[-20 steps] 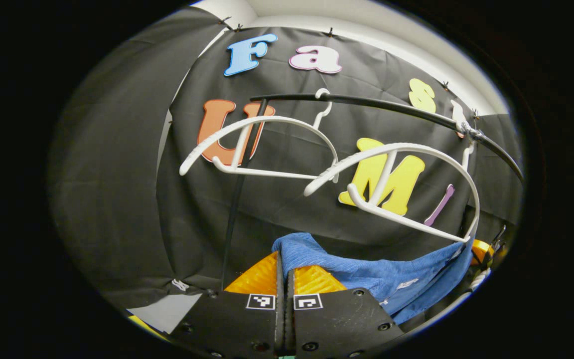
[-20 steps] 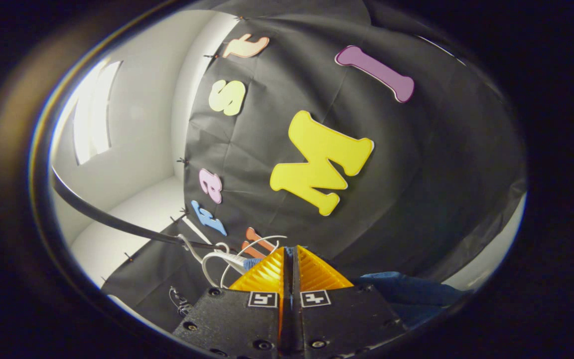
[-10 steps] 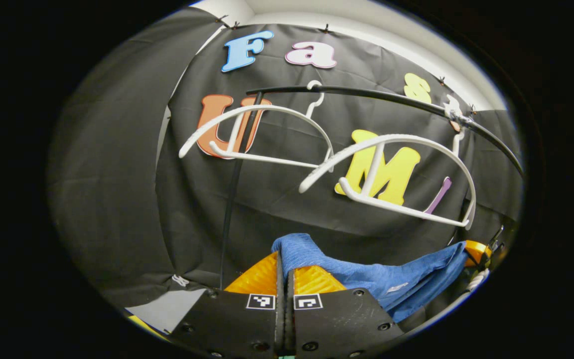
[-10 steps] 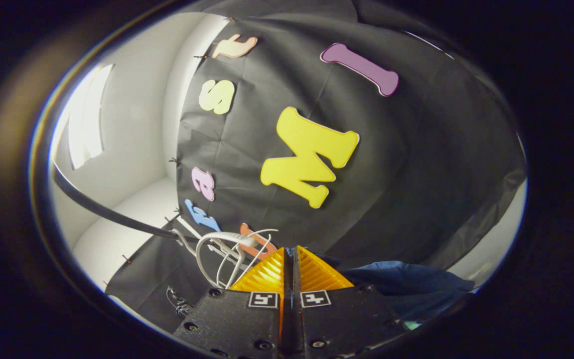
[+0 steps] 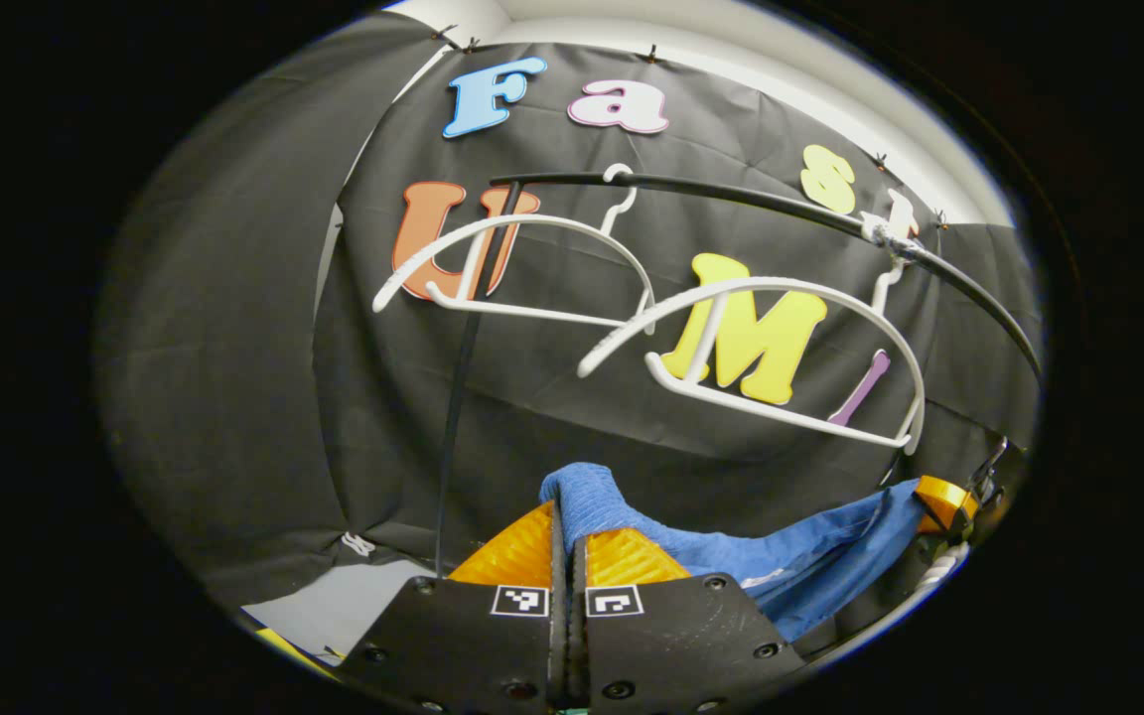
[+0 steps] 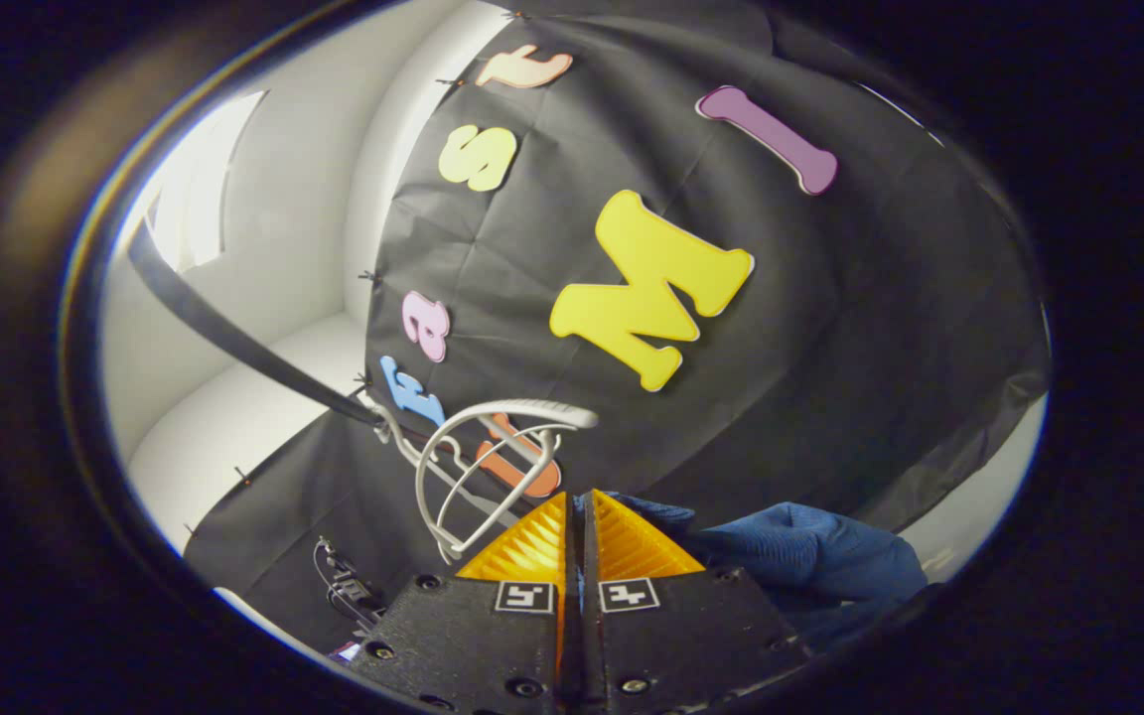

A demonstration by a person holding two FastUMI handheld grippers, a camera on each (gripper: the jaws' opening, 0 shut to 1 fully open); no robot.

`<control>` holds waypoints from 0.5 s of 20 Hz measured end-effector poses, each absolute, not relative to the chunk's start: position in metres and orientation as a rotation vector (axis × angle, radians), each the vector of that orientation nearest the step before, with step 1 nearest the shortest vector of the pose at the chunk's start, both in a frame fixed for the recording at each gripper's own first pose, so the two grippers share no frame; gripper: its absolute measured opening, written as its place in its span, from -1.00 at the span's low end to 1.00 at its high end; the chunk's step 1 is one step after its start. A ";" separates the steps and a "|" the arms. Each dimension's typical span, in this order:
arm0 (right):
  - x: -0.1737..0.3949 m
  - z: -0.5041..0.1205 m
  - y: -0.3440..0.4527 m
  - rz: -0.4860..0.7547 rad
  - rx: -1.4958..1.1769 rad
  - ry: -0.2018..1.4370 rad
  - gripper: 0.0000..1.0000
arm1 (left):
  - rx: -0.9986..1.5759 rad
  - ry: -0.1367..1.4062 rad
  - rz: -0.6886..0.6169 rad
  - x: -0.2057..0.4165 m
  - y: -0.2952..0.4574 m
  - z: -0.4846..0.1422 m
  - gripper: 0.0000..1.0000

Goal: Grasp the clothes on the hanger with both hands and then place them into the laundry hamper below.

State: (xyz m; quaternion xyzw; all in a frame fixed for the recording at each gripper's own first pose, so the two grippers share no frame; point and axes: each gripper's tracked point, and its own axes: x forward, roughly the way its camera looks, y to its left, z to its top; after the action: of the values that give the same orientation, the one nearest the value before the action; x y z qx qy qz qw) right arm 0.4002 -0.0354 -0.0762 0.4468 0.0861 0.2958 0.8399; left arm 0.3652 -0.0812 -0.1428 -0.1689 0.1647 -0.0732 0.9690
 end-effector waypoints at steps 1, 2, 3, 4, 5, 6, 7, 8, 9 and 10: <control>0.394 -0.072 -0.023 0.646 0.946 0.188 -0.93 | -0.347 0.343 -0.149 0.360 -0.083 -0.141 -1.00; 0.388 -0.069 -0.010 0.663 0.948 0.197 -0.94 | -0.349 0.343 -0.155 0.354 -0.085 -0.138 -1.00; 0.379 -0.070 0.004 0.678 0.942 0.204 -0.93 | -0.346 0.344 -0.165 0.350 -0.089 -0.134 -1.00; 0.368 -0.069 0.018 0.695 0.929 0.214 -0.93 | -0.341 0.348 -0.175 0.344 -0.093 -0.130 -1.00; 0.362 -0.067 0.031 0.708 0.915 0.219 -0.93 | -0.338 0.352 -0.190 0.337 -0.097 -0.128 -1.00; 0.355 -0.067 0.044 0.721 0.897 0.228 -0.93 | -0.332 0.358 -0.206 0.331 -0.100 -0.125 -1.00; 0.348 -0.067 0.056 0.732 0.886 0.238 -0.93 | -0.324 0.366 -0.219 0.326 -0.103 -0.125 -1.00; 0.343 -0.067 0.068 0.741 0.876 0.250 -0.94 | -0.317 0.376 -0.237 0.318 -0.107 -0.124 -1.00; 0.334 -0.068 0.079 0.750 0.870 0.261 -0.93 | -0.307 0.381 -0.251 0.313 -0.110 -0.124 -1.00; 0.328 -0.071 0.087 0.751 0.860 0.272 -0.93 | -0.297 0.393 -0.267 0.306 -0.113 -0.126 -1.00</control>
State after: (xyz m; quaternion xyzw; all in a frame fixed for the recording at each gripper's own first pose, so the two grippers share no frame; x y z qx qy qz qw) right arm 0.3276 0.0872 -0.0711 0.4056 0.1283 0.3545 0.8327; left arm 0.3063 -0.1127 -0.1260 -0.1465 0.1941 -0.1318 0.9610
